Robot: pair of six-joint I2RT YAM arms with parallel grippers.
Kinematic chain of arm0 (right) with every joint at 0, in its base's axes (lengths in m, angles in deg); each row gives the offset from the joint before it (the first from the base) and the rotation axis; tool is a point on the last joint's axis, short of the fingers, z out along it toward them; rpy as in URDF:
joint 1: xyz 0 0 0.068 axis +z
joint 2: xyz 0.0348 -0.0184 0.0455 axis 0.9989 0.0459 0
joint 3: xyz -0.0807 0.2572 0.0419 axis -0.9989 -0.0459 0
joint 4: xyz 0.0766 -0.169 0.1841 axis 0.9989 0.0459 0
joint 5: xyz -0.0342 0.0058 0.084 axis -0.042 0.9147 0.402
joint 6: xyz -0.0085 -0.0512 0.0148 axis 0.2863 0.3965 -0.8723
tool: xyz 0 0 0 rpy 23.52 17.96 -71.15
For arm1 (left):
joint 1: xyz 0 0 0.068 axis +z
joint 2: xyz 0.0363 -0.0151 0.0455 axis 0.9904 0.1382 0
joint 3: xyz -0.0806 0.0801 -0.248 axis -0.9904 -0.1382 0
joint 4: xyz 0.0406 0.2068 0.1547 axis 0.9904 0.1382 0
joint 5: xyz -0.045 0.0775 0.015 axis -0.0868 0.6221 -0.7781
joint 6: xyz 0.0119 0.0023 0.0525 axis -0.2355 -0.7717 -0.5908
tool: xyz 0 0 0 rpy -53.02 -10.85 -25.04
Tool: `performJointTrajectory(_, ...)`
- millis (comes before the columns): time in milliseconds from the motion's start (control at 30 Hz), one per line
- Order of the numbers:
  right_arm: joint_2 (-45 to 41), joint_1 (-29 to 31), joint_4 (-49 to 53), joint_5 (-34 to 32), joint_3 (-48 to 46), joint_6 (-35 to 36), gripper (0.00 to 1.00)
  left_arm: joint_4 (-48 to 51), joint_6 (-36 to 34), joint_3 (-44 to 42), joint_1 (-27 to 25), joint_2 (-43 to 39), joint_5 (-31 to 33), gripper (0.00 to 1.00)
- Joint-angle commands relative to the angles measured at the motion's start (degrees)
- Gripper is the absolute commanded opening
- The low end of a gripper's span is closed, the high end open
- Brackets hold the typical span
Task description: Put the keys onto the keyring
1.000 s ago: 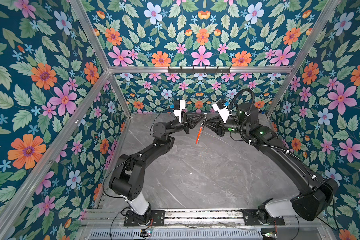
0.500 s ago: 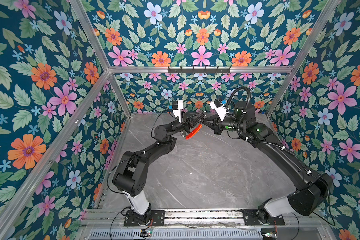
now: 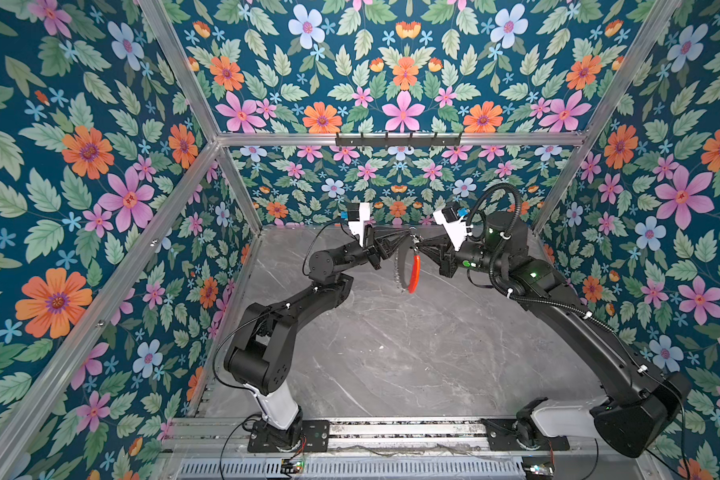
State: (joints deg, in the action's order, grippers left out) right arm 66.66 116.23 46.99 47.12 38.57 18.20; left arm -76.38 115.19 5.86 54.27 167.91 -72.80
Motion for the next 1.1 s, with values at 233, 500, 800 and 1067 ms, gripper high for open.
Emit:
performJointTrajectory(233,-1.0,-1.2,3.8,-0.7,1.3,1.8,0.00,-2.9,0.2,0.6,0.2,0.0,0.4,0.00)
performJointTrajectory(500,0.6,-1.2,3.9,2.0,2.9,1.0,0.00,-3.1,0.6,1.2,-0.1,0.6,0.7,0.00)
performJointTrajectory(800,5.1,0.2,4.9,5.1,5.2,-0.2,0.00,-5.0,1.7,2.0,-0.9,1.9,1.6,0.00)
performJointTrajectory(1067,2.0,-0.1,4.6,0.1,3.1,0.6,0.23,-5.5,1.7,1.6,-0.8,1.5,1.4,0.00)
